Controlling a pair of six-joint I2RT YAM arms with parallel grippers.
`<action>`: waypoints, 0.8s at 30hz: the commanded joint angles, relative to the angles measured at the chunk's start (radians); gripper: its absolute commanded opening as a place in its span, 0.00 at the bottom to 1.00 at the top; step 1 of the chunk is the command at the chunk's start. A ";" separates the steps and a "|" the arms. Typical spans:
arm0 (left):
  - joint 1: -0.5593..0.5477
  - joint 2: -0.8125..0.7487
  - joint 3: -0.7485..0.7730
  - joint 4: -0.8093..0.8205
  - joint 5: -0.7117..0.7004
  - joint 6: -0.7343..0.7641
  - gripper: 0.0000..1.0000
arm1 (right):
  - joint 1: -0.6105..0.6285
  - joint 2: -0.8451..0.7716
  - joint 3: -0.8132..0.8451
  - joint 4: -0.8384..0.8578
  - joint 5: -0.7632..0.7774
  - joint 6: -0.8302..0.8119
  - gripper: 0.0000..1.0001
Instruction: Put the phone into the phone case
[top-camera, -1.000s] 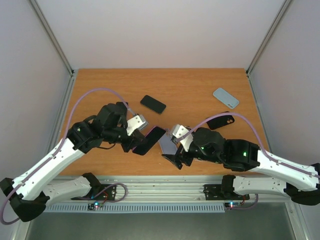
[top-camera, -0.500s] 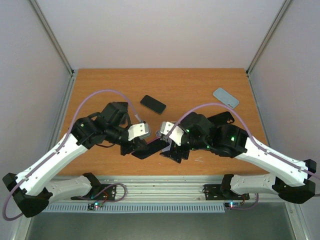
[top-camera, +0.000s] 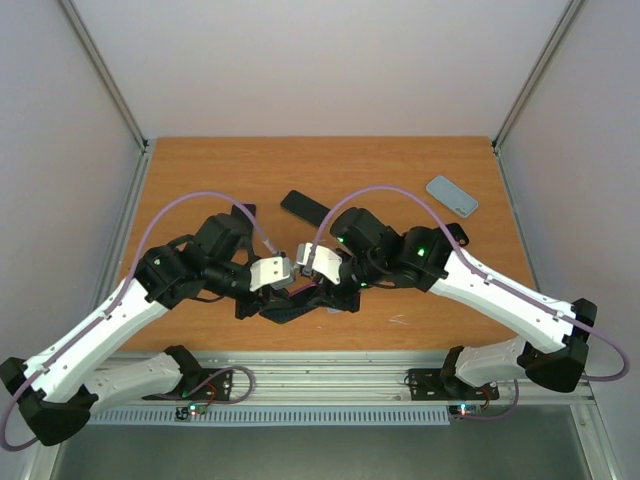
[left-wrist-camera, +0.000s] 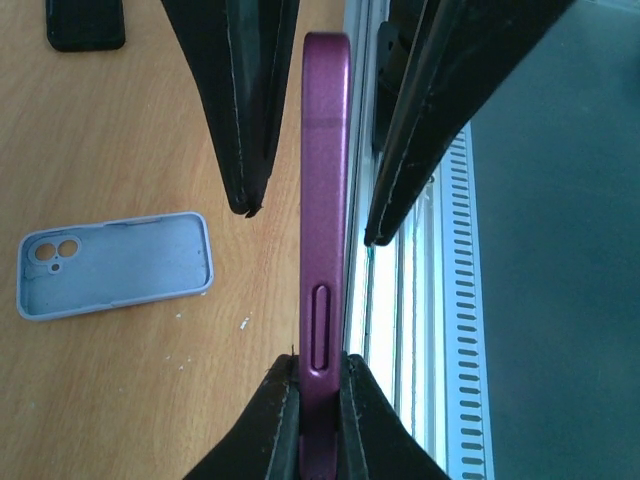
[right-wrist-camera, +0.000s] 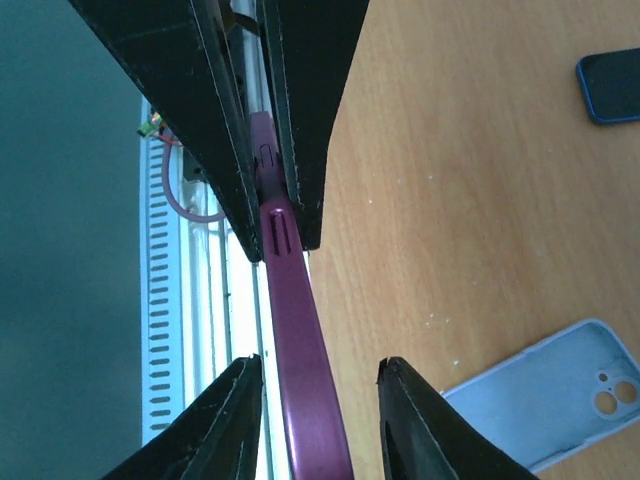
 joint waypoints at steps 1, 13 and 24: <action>-0.003 -0.013 -0.004 0.092 0.043 0.018 0.00 | -0.021 0.018 0.031 -0.012 -0.112 -0.029 0.33; -0.003 -0.017 -0.013 0.097 0.015 0.013 0.00 | -0.076 0.024 0.008 0.015 -0.198 -0.017 0.01; -0.003 -0.133 -0.044 0.165 -0.142 -0.046 0.51 | -0.148 -0.084 -0.066 0.110 -0.133 0.112 0.01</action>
